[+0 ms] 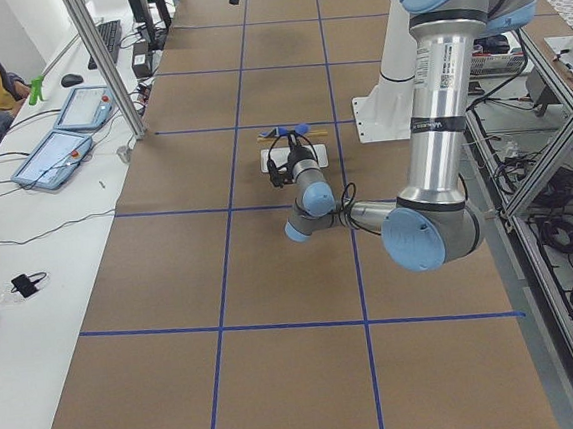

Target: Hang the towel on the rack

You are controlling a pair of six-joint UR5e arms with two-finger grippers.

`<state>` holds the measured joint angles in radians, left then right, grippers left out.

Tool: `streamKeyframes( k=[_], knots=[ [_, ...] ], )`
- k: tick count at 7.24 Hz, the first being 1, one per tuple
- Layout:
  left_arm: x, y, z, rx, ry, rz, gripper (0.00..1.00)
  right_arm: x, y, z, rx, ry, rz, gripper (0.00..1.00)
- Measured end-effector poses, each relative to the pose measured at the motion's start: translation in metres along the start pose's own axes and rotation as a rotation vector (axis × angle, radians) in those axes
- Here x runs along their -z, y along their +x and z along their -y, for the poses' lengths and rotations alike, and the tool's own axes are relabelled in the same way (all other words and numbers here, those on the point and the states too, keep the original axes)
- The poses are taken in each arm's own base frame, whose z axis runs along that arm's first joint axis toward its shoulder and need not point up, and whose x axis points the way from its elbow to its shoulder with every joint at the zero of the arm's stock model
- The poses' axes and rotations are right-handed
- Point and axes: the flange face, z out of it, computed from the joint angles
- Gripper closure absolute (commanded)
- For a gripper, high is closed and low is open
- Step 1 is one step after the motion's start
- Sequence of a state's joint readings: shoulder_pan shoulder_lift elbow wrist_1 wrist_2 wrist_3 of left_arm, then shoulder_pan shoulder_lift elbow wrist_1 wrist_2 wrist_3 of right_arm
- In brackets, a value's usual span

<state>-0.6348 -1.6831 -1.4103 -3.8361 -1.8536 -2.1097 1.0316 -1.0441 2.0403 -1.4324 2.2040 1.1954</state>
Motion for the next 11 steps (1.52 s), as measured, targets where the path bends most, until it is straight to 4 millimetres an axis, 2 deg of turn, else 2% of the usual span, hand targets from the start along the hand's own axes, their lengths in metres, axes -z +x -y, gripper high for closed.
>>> streamKeyframes(
  k=[1, 5, 7, 9, 11],
  knots=[
    [0.006, -0.005, 0.001, 0.005, 0.008, 0.014, 0.03, 0.0, 0.001, 0.0, -0.001, 0.0, -0.001, 0.0],
    [0.026, -0.012, 0.005, 0.008, 0.04, 0.039, 0.02, -0.001, 0.001, 0.0, -0.001, 0.0, -0.001, 0.0],
    [0.037, 0.004, 0.021, -0.023, 0.081, 0.021, 0.02, 0.0, 0.001, 0.0, -0.002, 0.001, -0.002, 0.0],
    [0.063, 0.038, 0.059, -0.087, 0.198, 0.01, 0.02, 0.002, 0.006, 0.004, -0.009, 0.008, -0.008, 0.0],
    [0.087, 0.068, 0.105, -0.215, 0.38, 0.123, 0.02, 0.008, 0.016, 0.013, -0.026, 0.027, -0.022, 0.0]
  ],
)
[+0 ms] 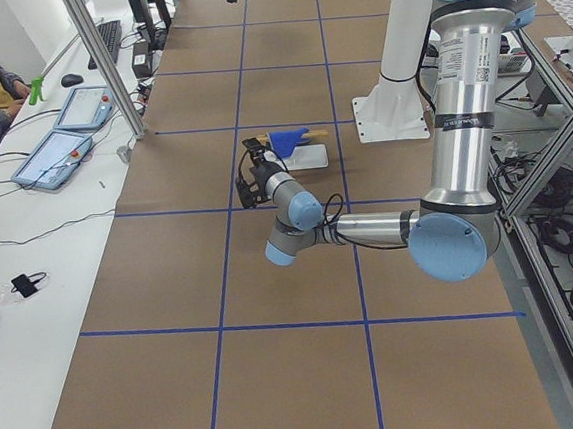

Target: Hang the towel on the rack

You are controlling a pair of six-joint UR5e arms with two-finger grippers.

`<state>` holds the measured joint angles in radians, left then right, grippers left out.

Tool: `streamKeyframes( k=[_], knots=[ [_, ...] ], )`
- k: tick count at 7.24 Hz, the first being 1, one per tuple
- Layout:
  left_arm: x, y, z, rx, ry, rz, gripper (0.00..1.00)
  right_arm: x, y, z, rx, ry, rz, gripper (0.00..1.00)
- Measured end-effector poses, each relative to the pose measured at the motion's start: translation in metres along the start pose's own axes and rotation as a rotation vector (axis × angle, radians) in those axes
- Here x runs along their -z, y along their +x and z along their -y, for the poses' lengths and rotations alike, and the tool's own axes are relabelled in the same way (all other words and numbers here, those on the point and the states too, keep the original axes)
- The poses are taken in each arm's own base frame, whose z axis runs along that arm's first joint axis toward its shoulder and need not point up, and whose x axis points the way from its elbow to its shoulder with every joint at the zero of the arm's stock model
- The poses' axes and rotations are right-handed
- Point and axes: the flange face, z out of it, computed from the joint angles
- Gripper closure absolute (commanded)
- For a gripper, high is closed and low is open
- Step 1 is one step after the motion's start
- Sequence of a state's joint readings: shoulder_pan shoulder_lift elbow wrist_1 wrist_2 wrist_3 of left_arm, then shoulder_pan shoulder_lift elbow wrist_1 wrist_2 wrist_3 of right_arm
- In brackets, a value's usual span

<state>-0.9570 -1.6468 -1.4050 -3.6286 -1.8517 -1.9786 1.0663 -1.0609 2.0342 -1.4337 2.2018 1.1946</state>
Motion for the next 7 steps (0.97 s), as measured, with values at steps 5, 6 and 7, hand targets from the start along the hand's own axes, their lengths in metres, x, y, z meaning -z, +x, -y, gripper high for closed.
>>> streamKeyframes(
  k=[5, 6, 7],
  knots=[
    [0.011, 0.004, 0.099, -0.537, 0.286, 0.434, 0.02, 0.035, 0.073, 0.046, 0.039, 0.084, -0.095, 0.0],
    [0.017, 0.005, 0.118, -0.636, 0.315, 0.534, 0.02, 0.037, 0.09, 0.054, 0.047, 0.091, -0.12, 0.0],
    [0.019, 0.013, 0.137, -0.73, 0.317, 0.645, 0.02, 0.038, 0.114, 0.059, 0.063, 0.091, -0.152, 0.0]
  ],
)
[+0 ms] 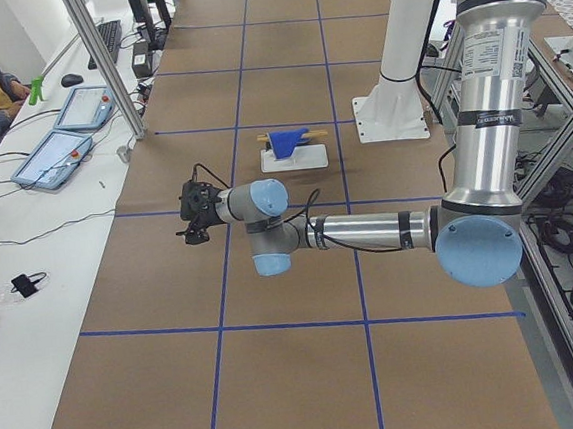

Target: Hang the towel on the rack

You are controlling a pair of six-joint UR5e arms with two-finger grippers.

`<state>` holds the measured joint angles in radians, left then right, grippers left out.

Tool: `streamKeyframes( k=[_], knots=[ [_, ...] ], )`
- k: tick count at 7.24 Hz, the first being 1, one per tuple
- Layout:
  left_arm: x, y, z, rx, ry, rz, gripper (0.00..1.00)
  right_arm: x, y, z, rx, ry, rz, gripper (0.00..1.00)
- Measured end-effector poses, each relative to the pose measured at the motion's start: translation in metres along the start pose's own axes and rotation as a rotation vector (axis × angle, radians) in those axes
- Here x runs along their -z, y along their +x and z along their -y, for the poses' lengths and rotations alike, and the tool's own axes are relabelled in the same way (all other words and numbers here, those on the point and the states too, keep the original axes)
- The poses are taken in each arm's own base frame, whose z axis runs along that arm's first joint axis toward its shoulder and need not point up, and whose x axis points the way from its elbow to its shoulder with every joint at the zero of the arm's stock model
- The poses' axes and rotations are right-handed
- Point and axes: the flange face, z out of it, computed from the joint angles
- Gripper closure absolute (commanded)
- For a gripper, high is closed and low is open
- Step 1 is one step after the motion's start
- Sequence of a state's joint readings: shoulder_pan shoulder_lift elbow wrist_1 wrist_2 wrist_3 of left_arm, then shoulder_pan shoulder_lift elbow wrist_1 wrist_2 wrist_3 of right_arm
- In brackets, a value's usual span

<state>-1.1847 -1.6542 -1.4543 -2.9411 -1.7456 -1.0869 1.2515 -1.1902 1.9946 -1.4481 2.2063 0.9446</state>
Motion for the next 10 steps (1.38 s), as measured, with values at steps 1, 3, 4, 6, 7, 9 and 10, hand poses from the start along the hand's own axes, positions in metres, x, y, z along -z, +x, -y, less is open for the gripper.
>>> streamKeyframes(
  k=[1, 3, 4, 6, 7, 9, 10],
  knots=[
    [-0.004, 0.003, 0.018, -0.102, -0.025, 0.088, 0.02, -0.003, 0.029, -0.001, 0.025, -0.007, -0.035, 0.0],
    [-0.004, 0.01, 0.05, -0.322, -0.129, 0.252, 0.02, -0.007, 0.087, -0.005, 0.037, -0.024, -0.103, 0.0],
    [-0.005, 0.019, 0.073, -0.395, -0.212, 0.312, 0.02, -0.01, 0.112, -0.006, 0.04, -0.034, -0.134, 0.0],
    [0.001, 0.024, 0.104, -0.385, -0.421, 0.306, 0.02, -0.013, 0.166, -0.008, 0.118, -0.065, -0.191, 0.0],
    [0.008, 0.015, 0.1, -0.338, -0.55, 0.252, 0.02, -0.013, 0.197, -0.011, 0.168, -0.088, -0.218, 0.0],
    [0.031, 0.005, 0.087, -0.341, -0.76, 0.179, 0.02, -0.007, 0.251, -0.023, 0.252, -0.13, -0.255, 0.0],
    [0.043, 0.005, 0.086, -0.359, -0.832, 0.173, 0.02, -0.003, 0.27, -0.028, 0.283, -0.159, -0.265, 0.0]
  ],
)
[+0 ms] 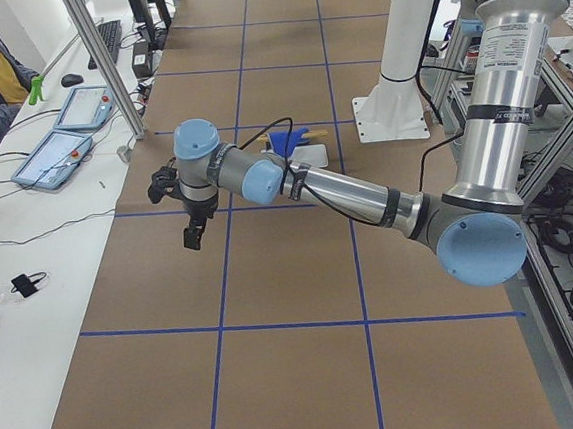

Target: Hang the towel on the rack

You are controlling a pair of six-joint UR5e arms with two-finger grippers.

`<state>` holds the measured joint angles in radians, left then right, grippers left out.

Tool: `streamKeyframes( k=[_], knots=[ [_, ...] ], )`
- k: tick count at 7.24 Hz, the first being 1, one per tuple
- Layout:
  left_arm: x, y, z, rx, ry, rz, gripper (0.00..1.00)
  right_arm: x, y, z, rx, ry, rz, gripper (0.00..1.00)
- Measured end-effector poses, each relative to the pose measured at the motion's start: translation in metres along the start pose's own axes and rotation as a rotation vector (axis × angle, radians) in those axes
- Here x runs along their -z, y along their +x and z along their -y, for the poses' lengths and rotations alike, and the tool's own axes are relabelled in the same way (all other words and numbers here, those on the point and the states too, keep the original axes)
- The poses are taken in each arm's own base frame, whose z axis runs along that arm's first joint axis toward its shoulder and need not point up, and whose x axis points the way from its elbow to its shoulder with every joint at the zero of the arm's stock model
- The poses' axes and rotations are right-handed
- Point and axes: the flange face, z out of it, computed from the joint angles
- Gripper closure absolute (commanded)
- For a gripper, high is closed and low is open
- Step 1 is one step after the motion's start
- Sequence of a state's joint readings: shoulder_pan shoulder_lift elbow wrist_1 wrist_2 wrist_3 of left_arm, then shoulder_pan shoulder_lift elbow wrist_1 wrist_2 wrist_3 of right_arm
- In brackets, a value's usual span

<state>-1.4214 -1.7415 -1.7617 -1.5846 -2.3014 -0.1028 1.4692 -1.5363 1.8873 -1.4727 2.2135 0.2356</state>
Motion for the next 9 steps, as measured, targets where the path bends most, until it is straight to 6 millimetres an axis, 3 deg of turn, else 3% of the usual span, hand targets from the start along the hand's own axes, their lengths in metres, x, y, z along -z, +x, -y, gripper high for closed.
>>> streamKeyframes(
  k=[2, 6, 9],
  knots=[
    [0.005, -0.003, -0.015, -0.003, -0.064, -0.006, 0.02, -0.003, 0.01, -0.003, 0.052, -0.073, -0.009, 0.0],
    [0.001, -0.007, -0.026, 0.007, -0.085, -0.01, 0.02, -0.017, -0.002, 0.013, 0.127, -0.223, 0.02, 0.0],
    [-0.003, -0.006, -0.03, 0.017, -0.095, -0.041, 0.02, -0.025, -0.009, 0.015, 0.123, -0.26, 0.067, 0.0]
  ],
)
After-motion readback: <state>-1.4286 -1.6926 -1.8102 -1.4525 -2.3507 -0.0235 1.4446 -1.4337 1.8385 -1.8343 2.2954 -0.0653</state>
